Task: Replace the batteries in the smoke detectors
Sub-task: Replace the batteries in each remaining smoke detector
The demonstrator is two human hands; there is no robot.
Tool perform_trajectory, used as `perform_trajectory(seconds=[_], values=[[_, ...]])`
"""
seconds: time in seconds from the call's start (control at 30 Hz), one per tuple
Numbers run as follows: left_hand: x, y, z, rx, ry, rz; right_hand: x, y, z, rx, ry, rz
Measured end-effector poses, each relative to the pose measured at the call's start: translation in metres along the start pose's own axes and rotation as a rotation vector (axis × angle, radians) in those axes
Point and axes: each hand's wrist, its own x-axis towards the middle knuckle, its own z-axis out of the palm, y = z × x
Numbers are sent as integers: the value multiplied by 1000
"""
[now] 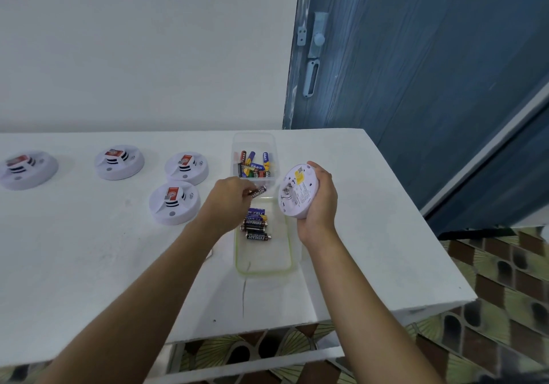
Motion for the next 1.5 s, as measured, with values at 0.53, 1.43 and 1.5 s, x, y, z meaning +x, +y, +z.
perform_trajectory(seconds=[0.53,1.43,1.5], values=[[15,-7,2,10,46,168,20,-5,1,23,-54,50],[146,-4,17,323,-211,19,67,-31,3,47,-46,89],[144,-1,16,222,-155,49,67,-32,4,37,-52,85]])
